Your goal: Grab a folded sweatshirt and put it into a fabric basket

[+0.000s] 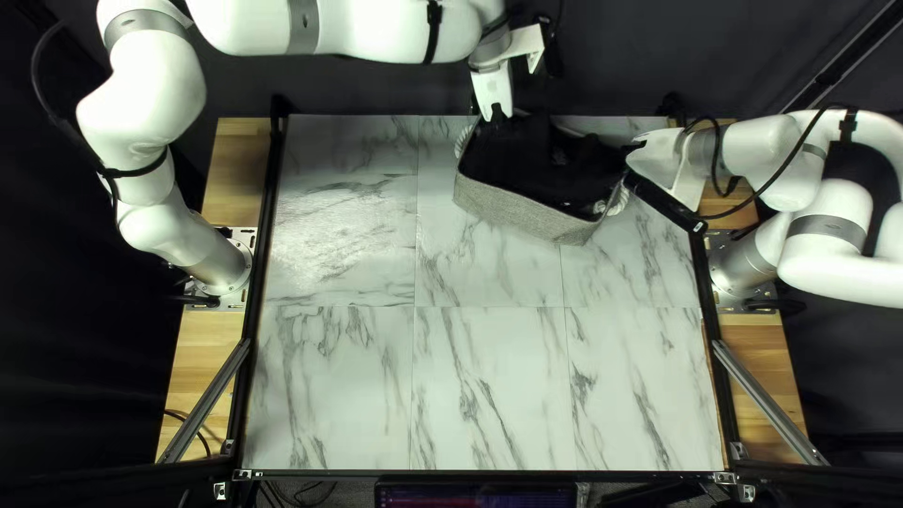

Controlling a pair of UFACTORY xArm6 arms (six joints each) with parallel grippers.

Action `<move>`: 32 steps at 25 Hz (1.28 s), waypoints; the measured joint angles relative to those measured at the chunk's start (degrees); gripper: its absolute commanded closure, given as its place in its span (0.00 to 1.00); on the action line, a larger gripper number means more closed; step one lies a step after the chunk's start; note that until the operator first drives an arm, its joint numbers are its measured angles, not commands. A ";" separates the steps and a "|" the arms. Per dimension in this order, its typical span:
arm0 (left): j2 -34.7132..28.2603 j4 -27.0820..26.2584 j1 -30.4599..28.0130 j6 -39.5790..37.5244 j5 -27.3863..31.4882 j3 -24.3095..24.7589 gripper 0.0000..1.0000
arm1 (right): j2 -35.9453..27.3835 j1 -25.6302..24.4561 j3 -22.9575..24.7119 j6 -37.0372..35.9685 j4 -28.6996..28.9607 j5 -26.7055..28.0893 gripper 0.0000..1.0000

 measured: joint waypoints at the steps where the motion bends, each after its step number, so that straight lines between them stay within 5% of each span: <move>1: 0.29 -0.28 -0.02 0.74 -0.69 0.47 1.00 | 0.69 -0.06 -0.14 0.32 -0.30 -0.40 1.00; 20: 2.26 -0.03 1.46 10.85 -8.20 4.10 1.00 | 21.19 -2.27 -8.70 3.95 -2.86 -7.05 1.00; 32: 5.27 2.11 0.89 8.76 -13.01 6.22 1.00 | 23.05 -4.36 -8.52 -1.65 2.97 -7.66 1.00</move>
